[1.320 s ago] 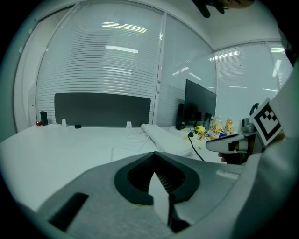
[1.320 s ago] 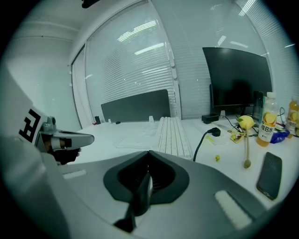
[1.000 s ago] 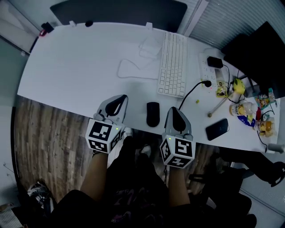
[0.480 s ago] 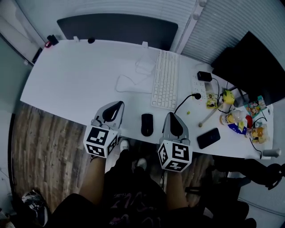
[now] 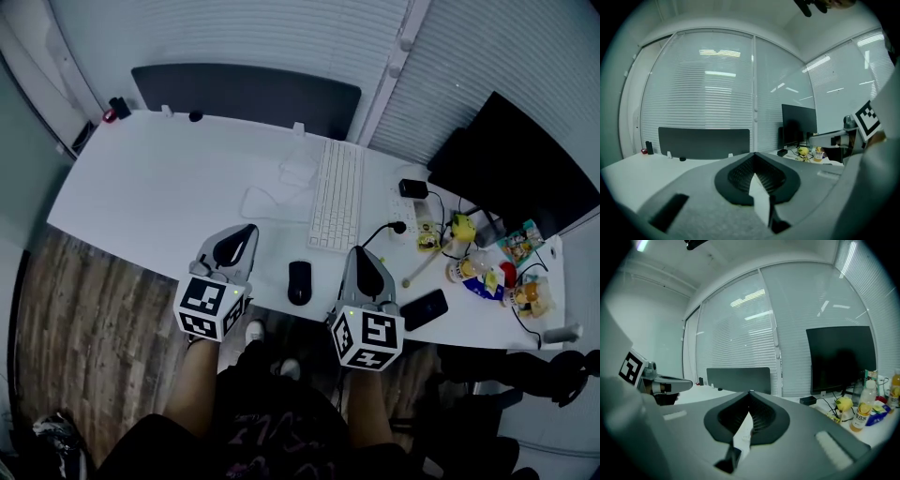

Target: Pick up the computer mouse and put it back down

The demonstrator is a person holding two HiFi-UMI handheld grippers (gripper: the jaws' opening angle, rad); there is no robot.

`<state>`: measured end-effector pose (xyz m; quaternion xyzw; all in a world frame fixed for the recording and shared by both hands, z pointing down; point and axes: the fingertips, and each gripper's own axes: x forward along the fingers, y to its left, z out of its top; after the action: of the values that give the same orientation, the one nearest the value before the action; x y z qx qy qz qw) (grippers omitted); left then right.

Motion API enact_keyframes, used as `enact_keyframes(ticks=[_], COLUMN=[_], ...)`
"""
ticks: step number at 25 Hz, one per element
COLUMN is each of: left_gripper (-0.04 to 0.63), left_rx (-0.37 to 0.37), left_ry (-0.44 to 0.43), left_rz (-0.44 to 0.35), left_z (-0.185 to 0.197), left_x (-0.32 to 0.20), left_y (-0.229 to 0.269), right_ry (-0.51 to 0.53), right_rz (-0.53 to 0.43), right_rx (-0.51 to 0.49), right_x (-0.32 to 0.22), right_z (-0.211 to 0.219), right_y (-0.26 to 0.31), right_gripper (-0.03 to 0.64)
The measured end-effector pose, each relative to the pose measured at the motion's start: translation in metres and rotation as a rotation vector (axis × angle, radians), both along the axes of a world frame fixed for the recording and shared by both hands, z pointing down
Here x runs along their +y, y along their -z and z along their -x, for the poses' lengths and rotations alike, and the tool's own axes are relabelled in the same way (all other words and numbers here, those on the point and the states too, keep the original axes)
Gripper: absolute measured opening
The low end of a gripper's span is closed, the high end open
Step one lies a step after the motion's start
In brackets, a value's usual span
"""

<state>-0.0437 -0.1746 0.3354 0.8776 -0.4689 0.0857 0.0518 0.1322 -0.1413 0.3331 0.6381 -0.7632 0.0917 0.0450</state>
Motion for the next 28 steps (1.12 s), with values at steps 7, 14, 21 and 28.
enact_keyframes(ticks=[7,14,21,28], left_gripper=[0.002,0.001,0.002,0.002], left_rx=[0.000,-0.003,-0.006,-0.002], left_ry=[0.019,0.030,0.037,0.054], left_rz=[-0.063,-0.111,-0.153,-0.168], left_z=[0.000,-0.002,-0.006,-0.008], left_x=[0.006,0.014,0.026,0.035], left_y=[0.030,0.054,0.071,0.075], right_ry=[0.024,0.047,0.058,0.075], right_rz=[-0.069,-0.117,-0.156,-0.185], right_rx=[0.015,0.025,0.025,0.030], right_x=[0.004,0.011,0.018,0.026], right_z=[-0.002,-0.004,-0.009,-0.013], right_y=[0.030,0.054,0.069,0.078], right_gripper=[0.009,0.009,0.009,0.009])
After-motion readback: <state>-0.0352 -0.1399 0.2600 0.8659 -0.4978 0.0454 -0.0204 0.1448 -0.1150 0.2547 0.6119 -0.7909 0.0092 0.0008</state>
